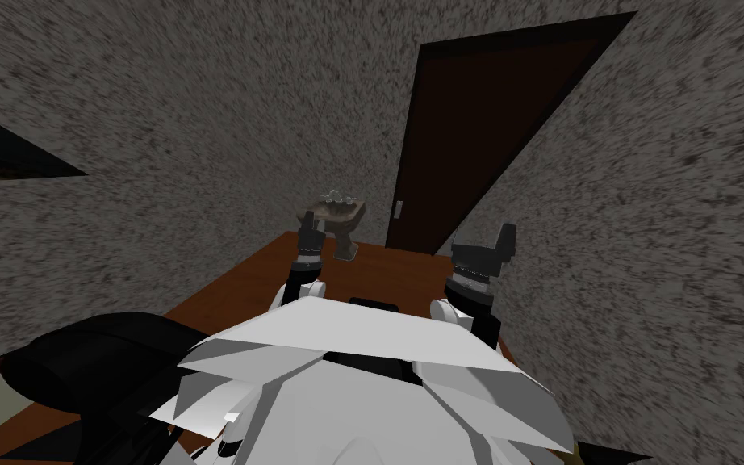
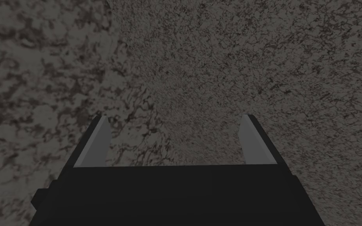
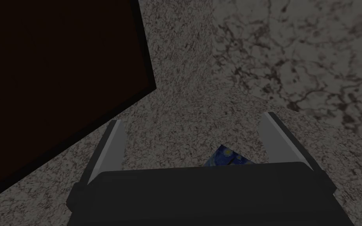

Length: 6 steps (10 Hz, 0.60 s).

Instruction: Pull the door open

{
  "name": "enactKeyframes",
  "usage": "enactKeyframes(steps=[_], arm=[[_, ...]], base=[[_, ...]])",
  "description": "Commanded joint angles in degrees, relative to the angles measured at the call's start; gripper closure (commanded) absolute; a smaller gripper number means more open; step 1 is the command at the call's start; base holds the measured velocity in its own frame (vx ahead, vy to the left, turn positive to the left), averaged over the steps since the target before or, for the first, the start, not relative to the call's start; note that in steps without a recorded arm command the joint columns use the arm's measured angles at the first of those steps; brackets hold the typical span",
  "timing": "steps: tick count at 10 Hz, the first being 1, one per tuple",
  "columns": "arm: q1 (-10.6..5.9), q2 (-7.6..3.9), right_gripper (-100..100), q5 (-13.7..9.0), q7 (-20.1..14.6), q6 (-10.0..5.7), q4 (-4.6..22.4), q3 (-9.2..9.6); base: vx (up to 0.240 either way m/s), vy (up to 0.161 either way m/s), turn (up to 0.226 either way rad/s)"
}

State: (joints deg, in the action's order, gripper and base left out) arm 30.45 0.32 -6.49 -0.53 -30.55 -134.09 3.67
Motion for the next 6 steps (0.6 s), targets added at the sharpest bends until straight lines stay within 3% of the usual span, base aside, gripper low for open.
enactKeyframes(steps=[1,6], arm=[[-1.04,-0.73,-100,0.83,1.12,-0.08,2.01,-0.35],[-4.04,-2.53,-100,3.23,4.36,-0.30,7.85,-1.35]], base=[[0.045,0.004,-0.015],[0.106,0.034,-0.022]])
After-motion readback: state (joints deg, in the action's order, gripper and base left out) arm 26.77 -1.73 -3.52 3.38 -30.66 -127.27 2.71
